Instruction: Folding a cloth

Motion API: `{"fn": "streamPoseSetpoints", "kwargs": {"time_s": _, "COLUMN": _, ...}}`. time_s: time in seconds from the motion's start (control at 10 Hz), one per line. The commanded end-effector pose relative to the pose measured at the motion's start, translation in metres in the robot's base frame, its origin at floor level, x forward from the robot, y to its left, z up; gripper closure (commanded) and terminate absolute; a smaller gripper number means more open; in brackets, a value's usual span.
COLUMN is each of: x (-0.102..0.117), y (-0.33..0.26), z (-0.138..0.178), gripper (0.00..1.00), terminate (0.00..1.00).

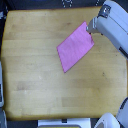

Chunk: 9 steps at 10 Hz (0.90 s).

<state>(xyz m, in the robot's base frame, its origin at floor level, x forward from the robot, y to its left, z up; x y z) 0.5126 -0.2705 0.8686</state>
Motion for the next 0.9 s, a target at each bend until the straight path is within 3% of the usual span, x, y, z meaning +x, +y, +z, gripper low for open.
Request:
{"fn": "streamPoseSetpoints", "kwargs": {"time_s": 0.0, "x": 0.039, "y": 0.026, "z": -0.043, "gripper": 0.0, "terminate": 0.0}}
{"fn": "streamPoseSetpoints", "kwargs": {"time_s": 0.4, "x": 0.033, "y": 0.021, "z": -0.071, "gripper": 0.0, "terminate": 0.0}}
{"fn": "streamPoseSetpoints", "kwargs": {"time_s": 0.8, "x": 0.042, "y": 0.022, "z": -0.098, "gripper": 0.0, "terminate": 0.0}}
